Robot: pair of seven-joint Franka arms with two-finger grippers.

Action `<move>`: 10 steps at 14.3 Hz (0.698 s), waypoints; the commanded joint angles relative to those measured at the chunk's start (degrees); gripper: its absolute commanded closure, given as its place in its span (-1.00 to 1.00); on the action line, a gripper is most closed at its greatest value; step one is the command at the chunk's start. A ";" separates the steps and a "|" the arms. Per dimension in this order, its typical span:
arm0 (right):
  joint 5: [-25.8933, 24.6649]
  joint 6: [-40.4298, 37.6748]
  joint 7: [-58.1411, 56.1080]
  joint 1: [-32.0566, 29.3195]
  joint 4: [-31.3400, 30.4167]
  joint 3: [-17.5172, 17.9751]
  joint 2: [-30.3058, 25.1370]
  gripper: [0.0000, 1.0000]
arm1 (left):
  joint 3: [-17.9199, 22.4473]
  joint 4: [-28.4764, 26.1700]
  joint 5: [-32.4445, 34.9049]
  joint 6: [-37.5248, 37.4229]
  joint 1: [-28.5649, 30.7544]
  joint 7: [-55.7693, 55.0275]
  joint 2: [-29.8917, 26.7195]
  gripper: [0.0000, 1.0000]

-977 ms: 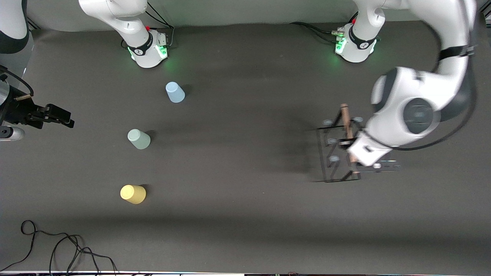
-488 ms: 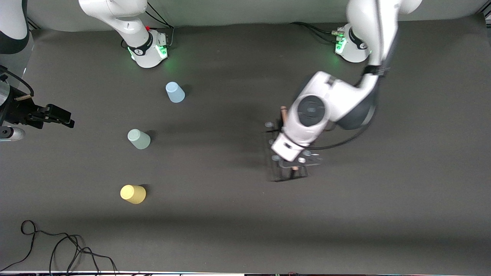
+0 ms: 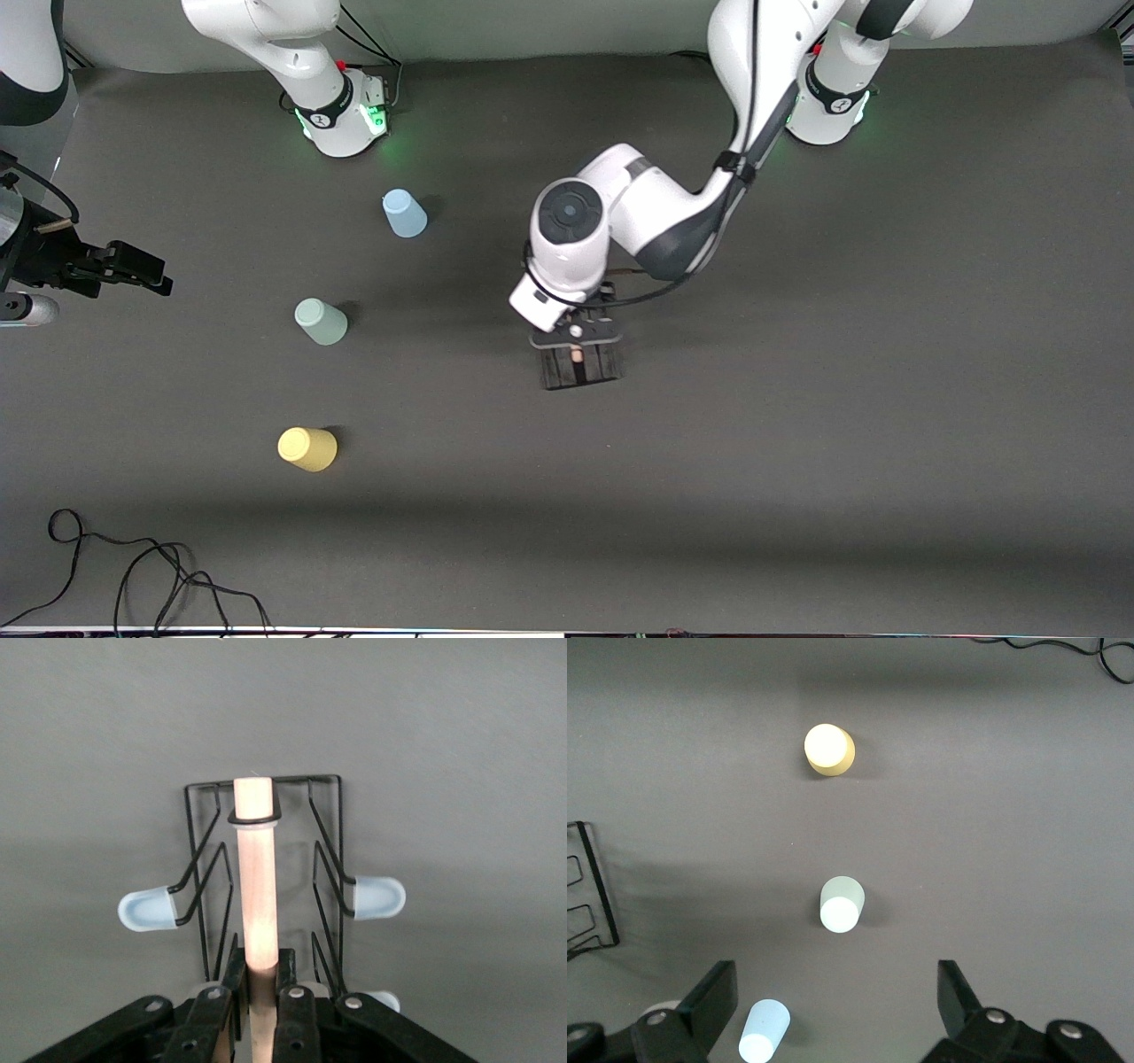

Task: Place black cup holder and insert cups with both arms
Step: 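Lower the cup holder onto the table and open the left gripper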

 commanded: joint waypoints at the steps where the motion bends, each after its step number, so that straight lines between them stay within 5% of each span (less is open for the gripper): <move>1: 0.27 -0.61 0.77 0.11 0.21 -0.24 -0.09 -1.00 | -1.42 2.50 -0.24 -0.16 -1.41 -3.64 1.04 1.00; 8: 0.18 3.41 0.86 3.44 -11.62 0.02 -6.67 -1.00 | -1.34 2.50 0.90 3.45 -5.99 -9.45 2.36 1.00; 9: 0.18 5.78 0.86 3.89 -15.66 0.02 -9.21 -1.00 | -1.25 2.58 0.98 2.92 -5.82 -9.27 2.19 0.75; 10: 0.18 8.32 0.86 4.33 -20.14 0.02 -12.19 -1.00 | -1.25 2.58 1.94 2.57 -5.73 -9.19 2.01 -0.73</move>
